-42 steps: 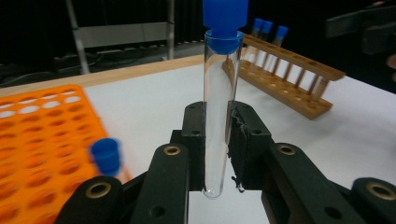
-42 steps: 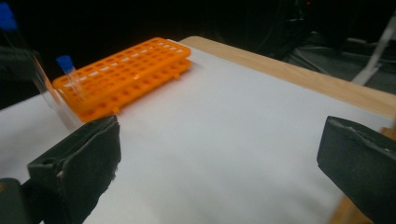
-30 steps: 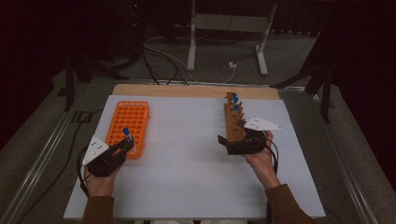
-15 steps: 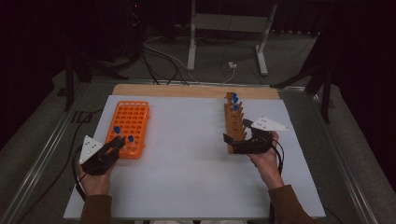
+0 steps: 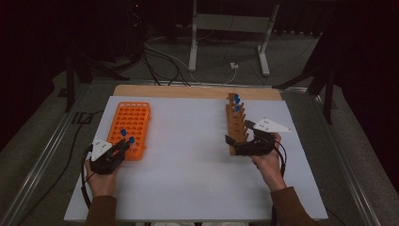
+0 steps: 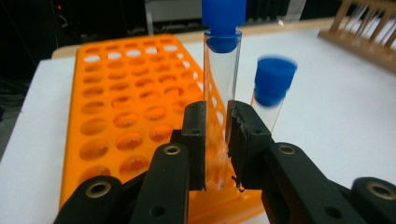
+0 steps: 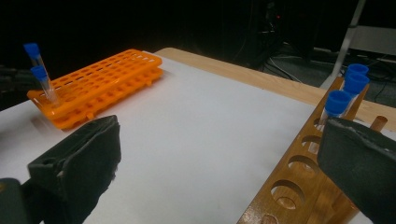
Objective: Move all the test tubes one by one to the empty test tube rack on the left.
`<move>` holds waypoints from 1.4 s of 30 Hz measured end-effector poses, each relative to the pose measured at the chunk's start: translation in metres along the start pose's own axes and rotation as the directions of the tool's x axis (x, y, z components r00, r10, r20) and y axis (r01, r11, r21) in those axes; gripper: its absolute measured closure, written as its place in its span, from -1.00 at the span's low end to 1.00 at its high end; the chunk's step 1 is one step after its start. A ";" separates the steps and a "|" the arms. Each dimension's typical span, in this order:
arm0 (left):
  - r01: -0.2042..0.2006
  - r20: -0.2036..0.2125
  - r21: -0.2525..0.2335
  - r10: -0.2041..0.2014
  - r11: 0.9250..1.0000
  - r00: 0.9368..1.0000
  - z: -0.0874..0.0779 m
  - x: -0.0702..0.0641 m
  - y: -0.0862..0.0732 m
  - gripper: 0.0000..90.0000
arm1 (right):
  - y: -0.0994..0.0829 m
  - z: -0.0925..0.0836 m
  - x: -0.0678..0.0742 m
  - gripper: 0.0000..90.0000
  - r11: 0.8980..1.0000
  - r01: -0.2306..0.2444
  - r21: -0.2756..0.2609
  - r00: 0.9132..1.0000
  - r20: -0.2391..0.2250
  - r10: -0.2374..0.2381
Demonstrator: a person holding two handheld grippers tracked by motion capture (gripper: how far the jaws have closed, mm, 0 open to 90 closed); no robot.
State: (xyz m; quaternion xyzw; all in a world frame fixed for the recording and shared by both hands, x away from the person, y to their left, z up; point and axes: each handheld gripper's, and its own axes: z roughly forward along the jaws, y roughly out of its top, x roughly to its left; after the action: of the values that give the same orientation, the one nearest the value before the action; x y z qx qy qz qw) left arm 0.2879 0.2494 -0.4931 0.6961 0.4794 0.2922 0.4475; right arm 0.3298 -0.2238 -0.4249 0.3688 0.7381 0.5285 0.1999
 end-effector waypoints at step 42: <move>0.060 0.070 -0.002 -0.060 0.998 0.996 -0.024 0.002 -0.007 0.24 | -0.003 0.001 0.001 -1.00 1.000 0.000 0.000 1.000 -0.010 0.000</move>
State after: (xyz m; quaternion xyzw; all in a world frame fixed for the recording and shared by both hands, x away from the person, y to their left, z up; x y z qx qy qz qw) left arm 0.2657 0.2603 -0.4893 0.6902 0.4836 0.2551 0.4741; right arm 0.3293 -0.2230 -0.4280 0.3658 0.7392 0.5304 0.1962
